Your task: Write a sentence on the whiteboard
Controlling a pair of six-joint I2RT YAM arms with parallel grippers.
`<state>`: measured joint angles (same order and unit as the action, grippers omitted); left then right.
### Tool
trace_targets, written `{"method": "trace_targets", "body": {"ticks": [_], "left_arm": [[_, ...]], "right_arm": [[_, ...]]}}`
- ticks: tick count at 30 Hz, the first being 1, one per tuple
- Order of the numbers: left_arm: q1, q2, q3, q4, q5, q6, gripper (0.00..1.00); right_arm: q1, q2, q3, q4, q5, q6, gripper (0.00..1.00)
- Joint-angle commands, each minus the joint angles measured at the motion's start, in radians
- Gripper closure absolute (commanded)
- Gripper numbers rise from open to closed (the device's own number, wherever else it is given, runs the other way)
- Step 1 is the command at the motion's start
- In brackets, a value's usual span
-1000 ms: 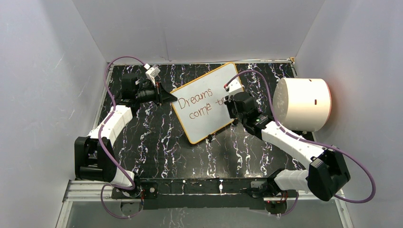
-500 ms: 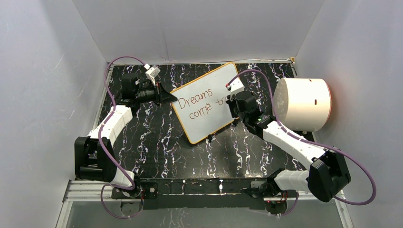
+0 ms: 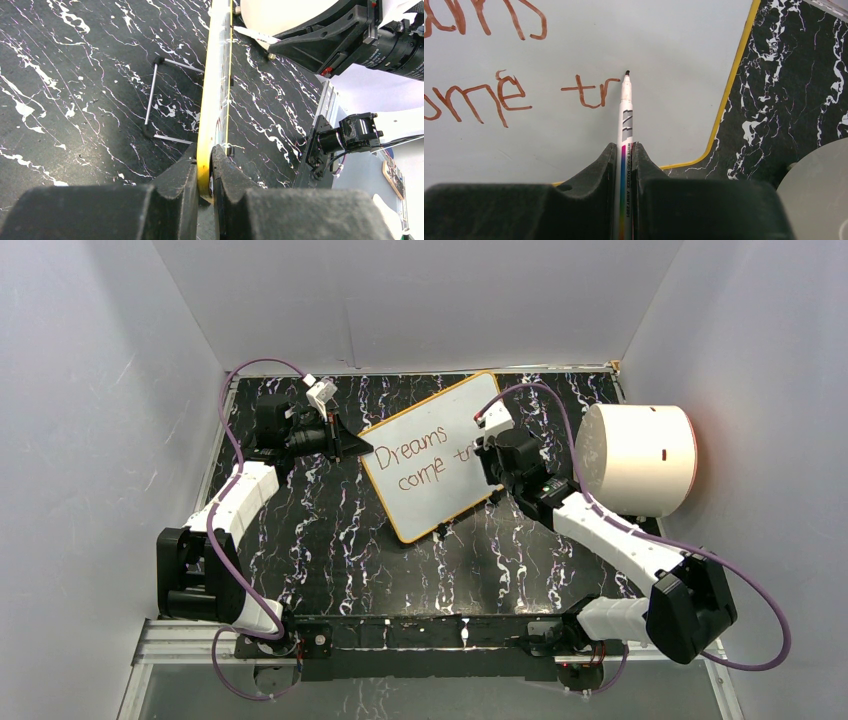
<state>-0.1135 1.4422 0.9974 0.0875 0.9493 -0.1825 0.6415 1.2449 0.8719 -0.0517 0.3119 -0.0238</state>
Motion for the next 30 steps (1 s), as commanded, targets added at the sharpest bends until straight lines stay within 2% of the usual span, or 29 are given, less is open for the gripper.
{"method": "trace_targets", "body": {"ticks": [1, 19, 30], "left_arm": [[-0.026, 0.06, -0.038, -0.129, -0.143, 0.097, 1.0], [-0.026, 0.063, -0.037, -0.129, -0.142, 0.095, 1.0], [-0.027, 0.063, -0.038, -0.129, -0.142, 0.097, 1.0]], "right_arm": [[-0.005, 0.008, 0.052, 0.041, -0.007, -0.01, 1.0], [-0.005, -0.019, -0.021, -0.054, -0.071, 0.016, 1.0], [-0.009, -0.021, -0.039, -0.062, 0.001, 0.038, 1.0]]}}
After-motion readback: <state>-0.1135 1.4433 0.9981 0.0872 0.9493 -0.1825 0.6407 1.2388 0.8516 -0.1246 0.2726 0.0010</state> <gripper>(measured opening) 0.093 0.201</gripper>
